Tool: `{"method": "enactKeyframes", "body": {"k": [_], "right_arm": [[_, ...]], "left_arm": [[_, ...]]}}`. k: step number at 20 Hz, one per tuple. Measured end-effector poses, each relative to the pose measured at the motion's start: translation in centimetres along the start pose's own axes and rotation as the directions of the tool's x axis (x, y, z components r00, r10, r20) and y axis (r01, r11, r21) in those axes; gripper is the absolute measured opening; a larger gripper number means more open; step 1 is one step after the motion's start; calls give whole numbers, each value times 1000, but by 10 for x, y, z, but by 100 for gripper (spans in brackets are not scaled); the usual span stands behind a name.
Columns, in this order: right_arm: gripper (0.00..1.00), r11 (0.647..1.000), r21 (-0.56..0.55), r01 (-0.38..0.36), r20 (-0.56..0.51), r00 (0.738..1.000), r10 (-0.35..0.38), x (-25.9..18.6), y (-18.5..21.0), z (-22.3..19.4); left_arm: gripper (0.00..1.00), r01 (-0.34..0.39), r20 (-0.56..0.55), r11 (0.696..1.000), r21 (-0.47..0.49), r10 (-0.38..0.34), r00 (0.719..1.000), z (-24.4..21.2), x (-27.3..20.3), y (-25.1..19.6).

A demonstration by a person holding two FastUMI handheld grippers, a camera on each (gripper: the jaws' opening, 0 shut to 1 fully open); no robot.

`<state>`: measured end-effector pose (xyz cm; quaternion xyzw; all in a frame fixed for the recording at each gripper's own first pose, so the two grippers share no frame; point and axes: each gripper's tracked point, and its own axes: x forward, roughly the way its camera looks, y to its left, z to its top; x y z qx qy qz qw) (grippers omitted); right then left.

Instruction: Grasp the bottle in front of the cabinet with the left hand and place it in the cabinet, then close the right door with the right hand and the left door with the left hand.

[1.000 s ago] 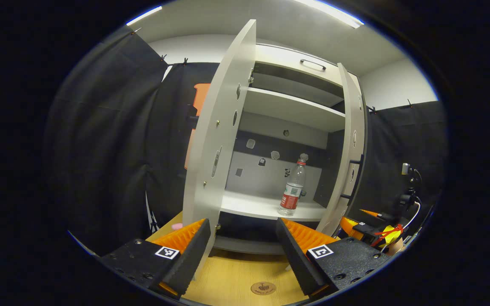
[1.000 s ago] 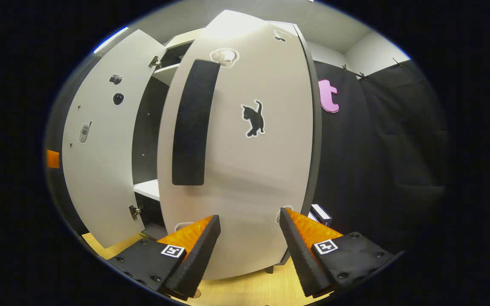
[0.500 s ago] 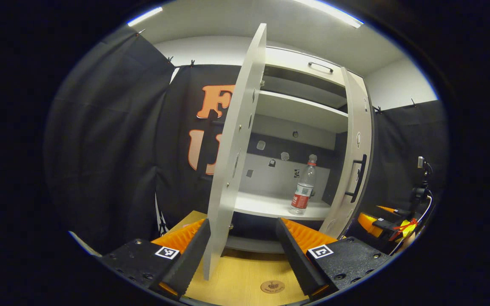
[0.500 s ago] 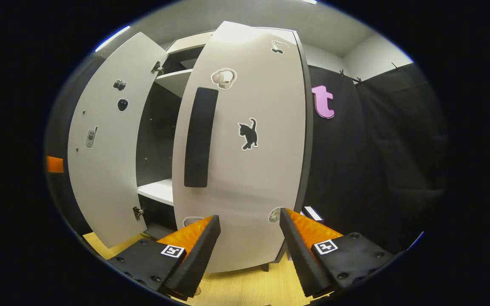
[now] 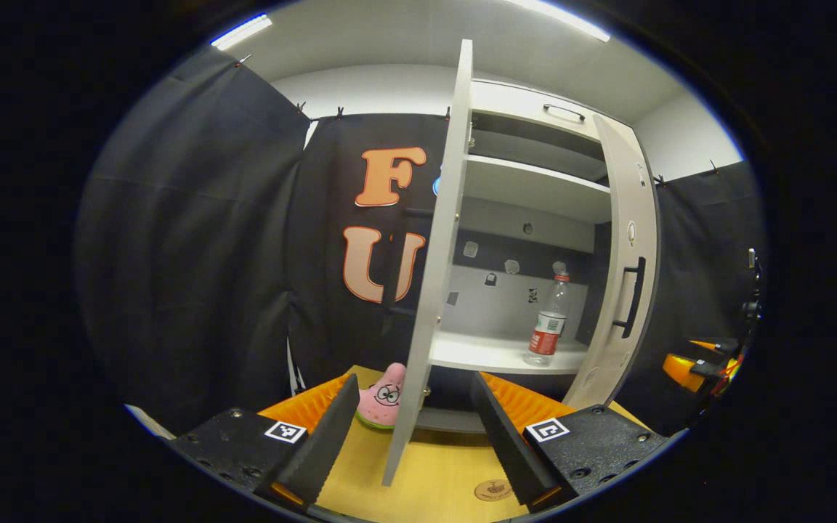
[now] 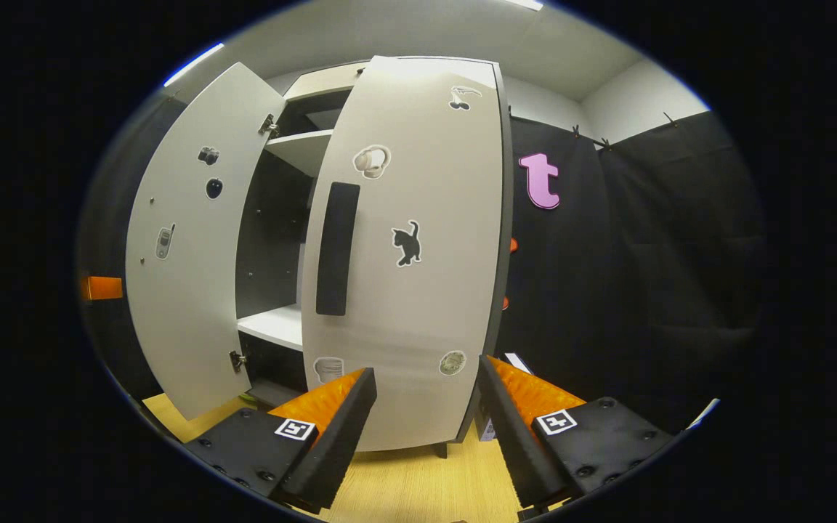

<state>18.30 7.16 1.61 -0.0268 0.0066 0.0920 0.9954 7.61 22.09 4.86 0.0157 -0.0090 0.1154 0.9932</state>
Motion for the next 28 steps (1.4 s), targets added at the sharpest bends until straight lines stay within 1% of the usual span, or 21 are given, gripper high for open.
{"method": "enactKeyframes", "body": {"k": [3, 4, 6, 8, 10, 11, 12, 13, 17, 18, 19, 20, 21, 23, 25, 26, 27, 28], "right_arm": [[94, 1000, -7, 19, 5, 1000, -19, -8, -9, 1], [94, 1000, -9, 22, 6, 1000, -22, -10, -11, 1], [94, 999, -14, 31, 4, 1000, -31, -14, -16, -1], [95, 999, -15, 35, 1, 999, -35, -17, -19, -2], [95, 999, -18, 37, 2, 999, -37, -21, -22, -2], [95, 999, -22, 41, 3, 999, -41, -23, -24, -2], [95, 999, -25, 46, 5, 999, -46, -26, -27, -3], [95, 998, -24, 50, 5, 999, -50, -27, -29, -3], [95, 998, -6, 66, -8, 998, -66, -31, -38, -10], [95, 998, 0, 68, -11, 998, -68, -31, -40, -11], [95, 998, 2, 69, -12, 998, -69, -32, -41, -12], [95, 997, 2, 72, -12, 997, -72, -32, -43, -12], [95, 997, 2, 74, -9, 997, -74, -33, -44, -12], [95, 997, 7, 76, -3, 997, -76, -33, -45, -11], [95, 997, 13, 74, -2, 997, -74, -31, -46, -12], [95, 997, 15, 74, -3, 997, -74, -31, -47, -13], [95, 997, 15, 74, -4, 997, -74, -32, -47, -14], [95, 997, 16, 74, -5, 997, -74, -31, -48, -14]], "left_arm": [[95, -53, 0, 998, 23, 53, 999, 0, 2, 24], [92, -73, 0, 997, 29, 73, 997, -2, 1, 32], [92, -113, -3, 993, 36, 113, 994, -5, 4, 49], [95, -140, -7, 989, 39, 140, 990, -12, 14, 60], [95, -158, -7, 986, 49, 158, 987, -14, 22, 67], [93, -165, -4, 985, 47, 166, 986, -15, 26, 72], [95, -167, -1, 985, 42, 167, 986, -15, 30, 72], [93, -167, -1, 985, 37, 167, 986, -16, 34, 71], [93, -156, 4, 987, 41, 156, 988, -15, 42, 65], [94, -157, 7, 986, 50, 157, 988, -15, 42, 66], [92, -157, 10, 986, 52, 157, 988, -15, 43, 65], [94, -156, 8, 987, 43, 156, 988, -15, 45, 64], [94, -150, 2, 988, 28, 150, 989, -17, 44, 61], [94, -134, -9, 991, 2, 134, 991, -20, 45, 55], [94, -114, -14, 993, 8, 114, 993, -20, 45, 46], [92, -101, -16, 995, 15, 101, 995, -21, 46, 39], [96, -83, -20, 996, 19, 83, 996, -22, 46, 32], [94, -61, -25, 998, 18, 62, 998, -23, 48, 23]]}}
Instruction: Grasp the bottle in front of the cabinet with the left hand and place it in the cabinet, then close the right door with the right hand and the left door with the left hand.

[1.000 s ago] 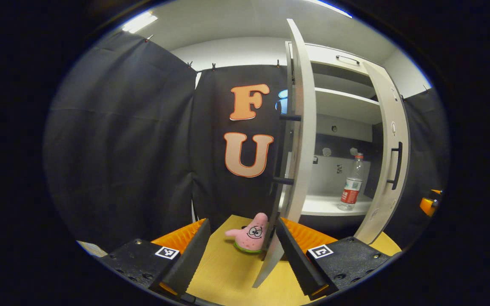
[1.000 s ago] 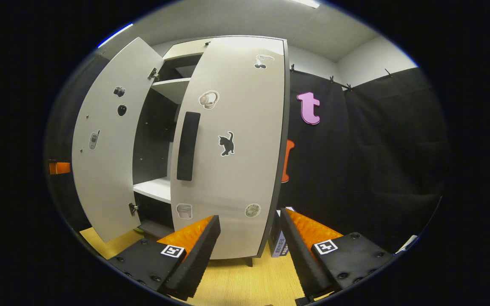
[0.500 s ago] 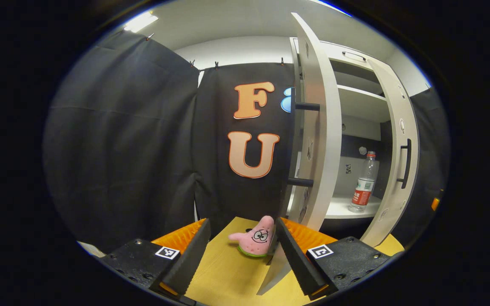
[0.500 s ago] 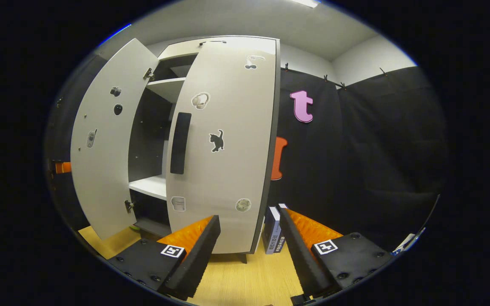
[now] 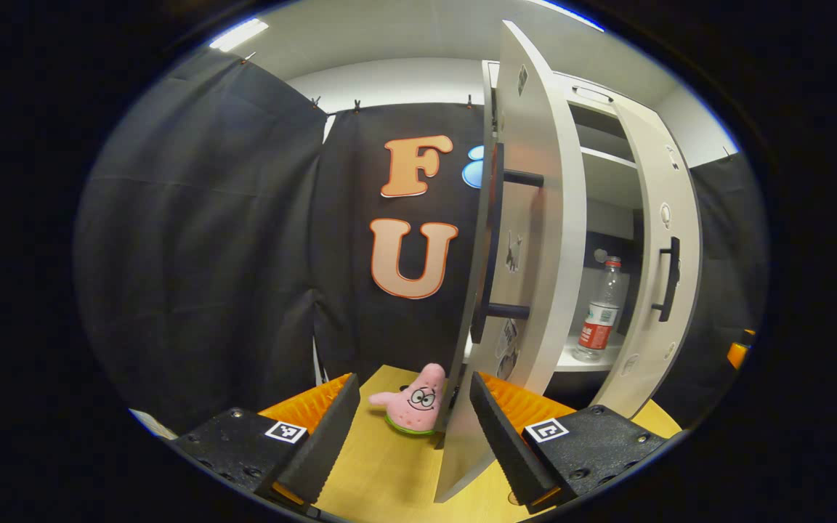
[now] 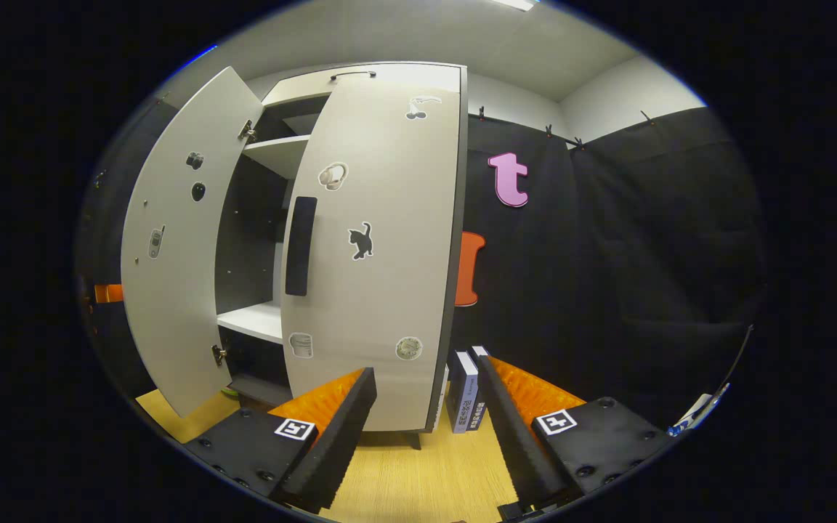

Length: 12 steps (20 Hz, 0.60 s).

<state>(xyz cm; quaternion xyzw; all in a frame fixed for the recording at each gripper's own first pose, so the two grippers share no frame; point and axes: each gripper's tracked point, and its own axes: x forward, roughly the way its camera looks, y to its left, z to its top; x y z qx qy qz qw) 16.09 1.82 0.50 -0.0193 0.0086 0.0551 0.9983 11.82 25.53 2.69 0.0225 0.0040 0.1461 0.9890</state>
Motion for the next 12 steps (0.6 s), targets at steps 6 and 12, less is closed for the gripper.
{"method": "enactKeyframes", "body": {"k": [6, 12], "right_arm": [[95, 1000, -20, 23, 4, 1000, -23, -10, -14, 1], [95, 997, -17, 71, 9, 997, -71, -23, -38, 1]], "left_arm": [[94, 107, -19, 994, -15, -107, 994, -6, 5, -48], [95, 160, -30, 987, 6, -160, 987, -8, 11, -75]]}}
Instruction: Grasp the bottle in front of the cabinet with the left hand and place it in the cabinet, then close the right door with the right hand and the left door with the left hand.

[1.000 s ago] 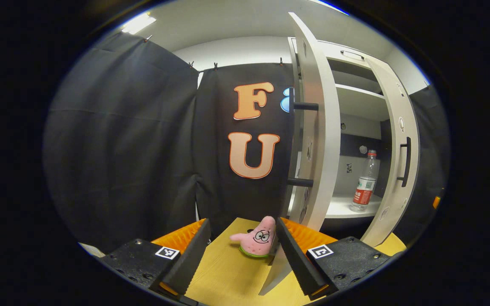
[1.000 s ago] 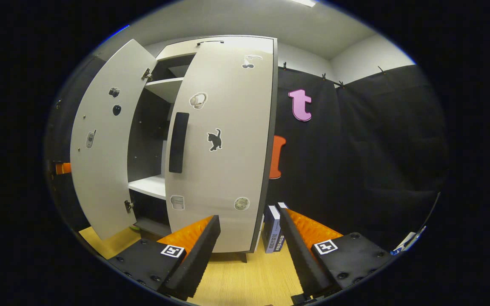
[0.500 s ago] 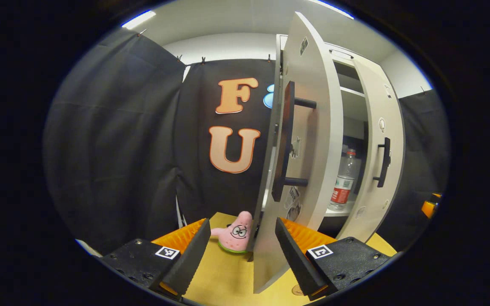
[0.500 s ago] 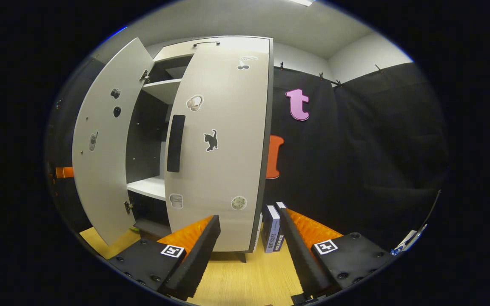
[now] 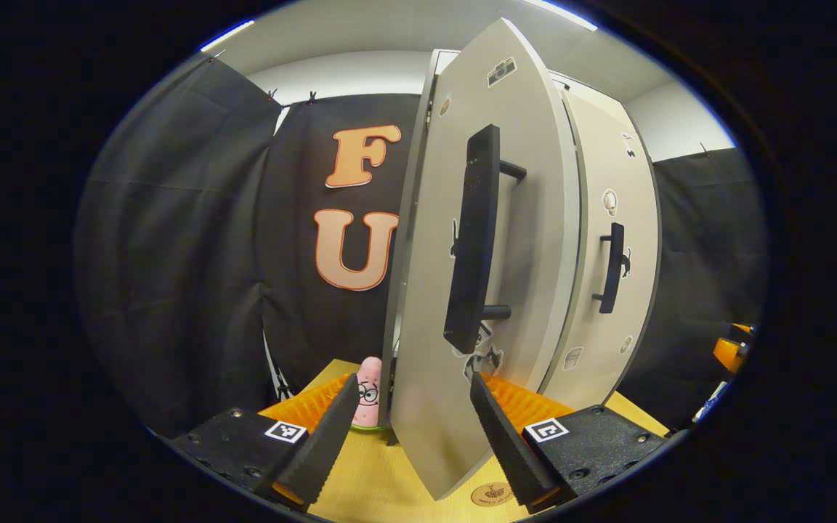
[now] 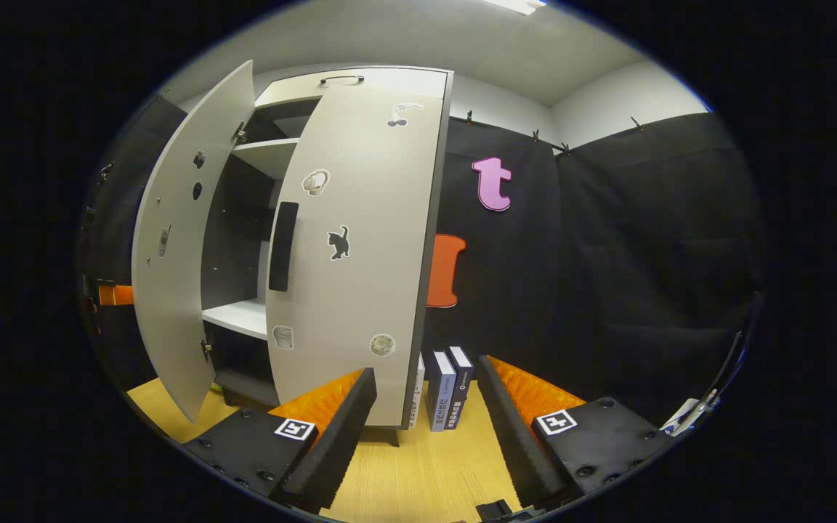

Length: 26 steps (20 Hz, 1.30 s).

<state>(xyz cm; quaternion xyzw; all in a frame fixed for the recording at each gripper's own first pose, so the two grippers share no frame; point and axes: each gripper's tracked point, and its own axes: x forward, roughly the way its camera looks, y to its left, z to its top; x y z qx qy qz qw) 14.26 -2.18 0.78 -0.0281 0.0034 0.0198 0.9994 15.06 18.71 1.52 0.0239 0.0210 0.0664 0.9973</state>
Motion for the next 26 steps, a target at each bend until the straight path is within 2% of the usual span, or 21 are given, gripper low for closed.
{"method": "enactKeyframes", "body": {"k": [8, 12, 13, 14, 15, 17, 18, 19, 20, 26], "right_arm": [[95, 998, 8, 62, -14, 998, -62, -14, -31, -6], [95, 996, 14, 93, -18, 995, -93, -20, -46, -8], [88, 995, 16, 99, -19, 995, -99, -21, -49, -8], [88, 994, 16, 106, -19, 994, -106, -22, -53, -9], [95, 994, 16, 112, -21, 994, -111, -23, -55, -9], [95, 992, 16, 122, -22, 992, -122, -26, -58, -9], [88, 992, 17, 128, -23, 992, -128, -25, -61, -10], [88, 991, 19, 132, -24, 991, -131, -25, -63, -11], [95, 991, 19, 136, -27, 990, -135, -25, -65, -13], [95, 987, 20, 160, -35, 987, -160, -25, -75, -18]], "left_arm": [[96, 23, 0, 999, 46, -23, 1000, -1, 21, -26], [94, 52, 1, 998, 31, -52, 999, -3, 37, -43], [94, 65, 2, 998, 26, -65, 998, -4, 42, -49], [92, 79, 1, 997, 24, -79, 997, -5, 48, -56], [92, 90, 1, 996, 24, -90, 996, -6, 56, -61], [92, 112, 10, 994, 18, -112, 994, -5, 71, -75], [94, 124, 13, 992, 15, -124, 992, -4, 79, -83], [92, 131, 12, 991, 13, -132, 991, -5, 88, -90], [92, 138, 6, 990, 8, -138, 990, -8, 96, -97], [94, 125, 9, 992, -10, -125, 992, -9, 106, -102]]}}
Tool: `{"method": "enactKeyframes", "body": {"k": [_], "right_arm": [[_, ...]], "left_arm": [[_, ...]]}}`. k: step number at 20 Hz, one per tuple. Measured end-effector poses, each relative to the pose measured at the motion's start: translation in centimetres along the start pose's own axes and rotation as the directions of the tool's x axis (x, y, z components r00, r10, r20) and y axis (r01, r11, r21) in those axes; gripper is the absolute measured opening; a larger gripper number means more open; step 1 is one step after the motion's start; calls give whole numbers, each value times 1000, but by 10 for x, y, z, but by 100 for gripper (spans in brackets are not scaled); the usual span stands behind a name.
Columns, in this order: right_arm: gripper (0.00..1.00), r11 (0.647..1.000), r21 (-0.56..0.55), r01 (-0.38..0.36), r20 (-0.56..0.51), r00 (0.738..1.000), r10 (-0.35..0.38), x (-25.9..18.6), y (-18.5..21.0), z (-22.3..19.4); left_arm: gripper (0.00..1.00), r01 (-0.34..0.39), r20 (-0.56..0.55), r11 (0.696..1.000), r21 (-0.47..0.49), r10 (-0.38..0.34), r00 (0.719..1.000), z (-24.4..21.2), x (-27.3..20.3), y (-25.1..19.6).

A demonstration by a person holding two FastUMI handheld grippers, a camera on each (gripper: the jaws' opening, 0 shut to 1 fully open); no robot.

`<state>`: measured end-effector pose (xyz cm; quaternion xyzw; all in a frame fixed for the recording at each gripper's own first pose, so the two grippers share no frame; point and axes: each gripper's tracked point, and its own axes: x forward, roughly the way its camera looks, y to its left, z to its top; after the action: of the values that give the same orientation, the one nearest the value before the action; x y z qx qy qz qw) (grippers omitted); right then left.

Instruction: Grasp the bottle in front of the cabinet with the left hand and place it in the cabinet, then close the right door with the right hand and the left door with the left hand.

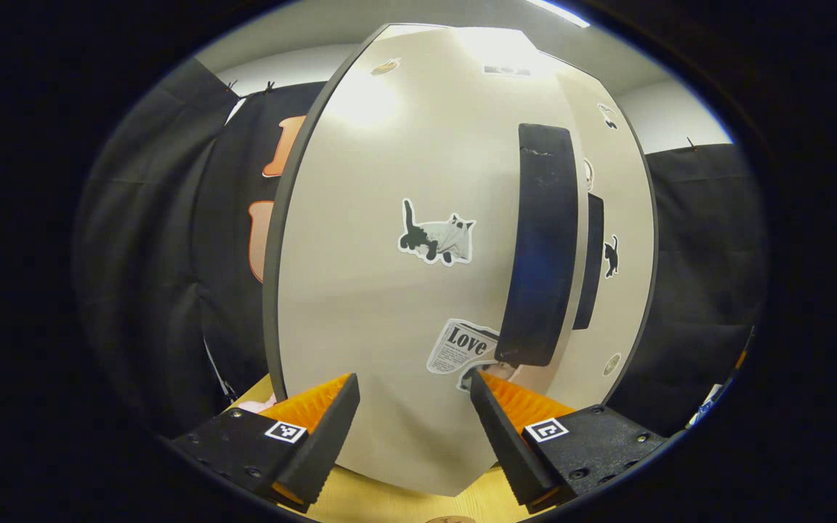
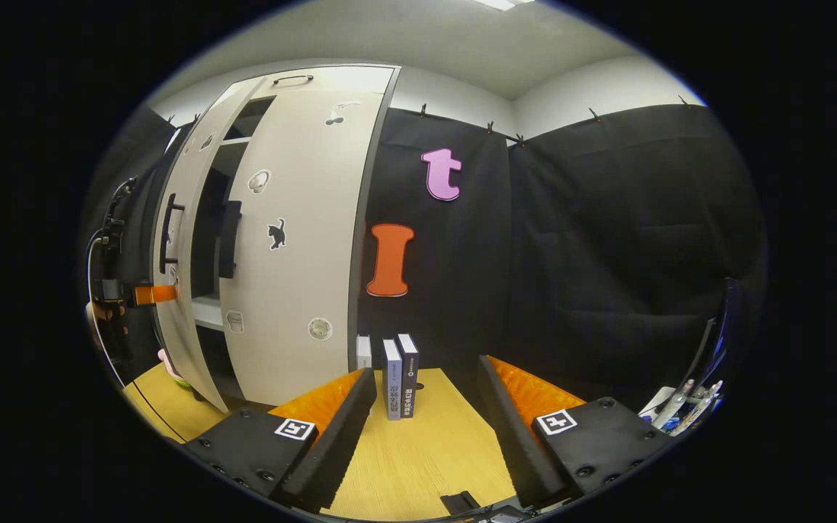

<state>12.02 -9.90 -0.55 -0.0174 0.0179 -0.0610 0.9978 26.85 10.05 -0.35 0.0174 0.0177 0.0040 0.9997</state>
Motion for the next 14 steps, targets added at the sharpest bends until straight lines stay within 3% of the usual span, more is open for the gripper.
{"method": "enactKeyframes", "body": {"k": [11, 13, 14], "right_arm": [[95, 1000, 1, 10, -26, 1000, -10, 20, -12, -9], [95, 1000, 5, 4, -34, 999, -4, 26, -12, -10], [95, 1000, 4, 0, -36, 999, 0, 30, -12, -11]], "left_arm": [[92, -3, -30, 1000, -3, 3, 1000, -9, 10, -6], [97, -6, -37, 1000, 6, 6, 999, -10, 11, -7], [94, -8, -42, 1000, 11, 9, 999, -11, 11, -7]]}}
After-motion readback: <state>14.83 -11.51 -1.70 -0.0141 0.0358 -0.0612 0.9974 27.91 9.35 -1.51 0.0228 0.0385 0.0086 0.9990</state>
